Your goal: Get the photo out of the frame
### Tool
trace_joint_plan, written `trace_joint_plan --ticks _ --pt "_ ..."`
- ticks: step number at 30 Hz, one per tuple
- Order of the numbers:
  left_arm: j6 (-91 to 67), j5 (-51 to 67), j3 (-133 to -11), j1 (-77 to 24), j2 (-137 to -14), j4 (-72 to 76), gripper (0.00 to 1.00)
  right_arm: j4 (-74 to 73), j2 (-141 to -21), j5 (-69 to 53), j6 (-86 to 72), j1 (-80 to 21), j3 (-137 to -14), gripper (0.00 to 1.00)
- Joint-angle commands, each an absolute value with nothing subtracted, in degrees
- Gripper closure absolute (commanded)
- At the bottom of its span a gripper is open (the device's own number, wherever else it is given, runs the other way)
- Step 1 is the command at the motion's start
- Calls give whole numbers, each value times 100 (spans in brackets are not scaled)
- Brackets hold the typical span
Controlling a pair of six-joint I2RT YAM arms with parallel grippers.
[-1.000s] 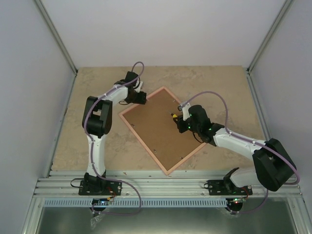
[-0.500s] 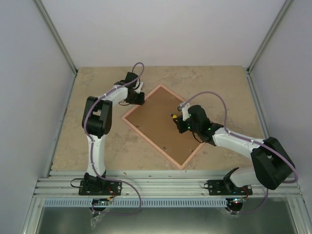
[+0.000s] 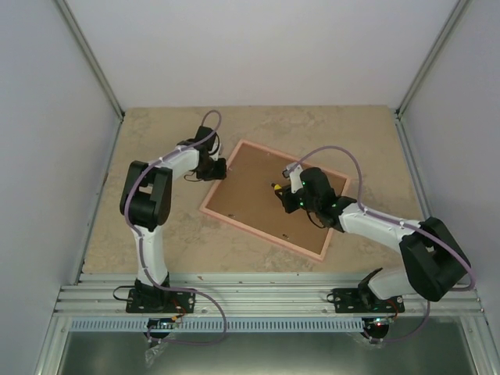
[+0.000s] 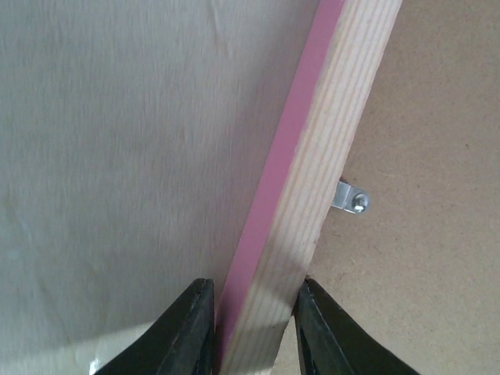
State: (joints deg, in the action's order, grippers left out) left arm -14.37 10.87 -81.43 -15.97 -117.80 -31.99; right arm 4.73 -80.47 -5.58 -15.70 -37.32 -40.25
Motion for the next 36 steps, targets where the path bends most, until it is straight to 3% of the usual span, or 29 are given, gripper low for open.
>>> trace_joint_plan --ticks 1,12,36 --pt "-1880 1175 -7541 -1617 -11576 -3637 71 616 -8181 -749 -1617 -3730 -4229 100" --pt "-2700 1297 -6414 -1911 -10886 -3292 78 506 -8638 -1176 -1541 -3916 -4550 100" --pt "-2981 1357 -5631 -2452 -10339 -3254 79 580 -10015 -1762 -1374 -4333 -5364 100"
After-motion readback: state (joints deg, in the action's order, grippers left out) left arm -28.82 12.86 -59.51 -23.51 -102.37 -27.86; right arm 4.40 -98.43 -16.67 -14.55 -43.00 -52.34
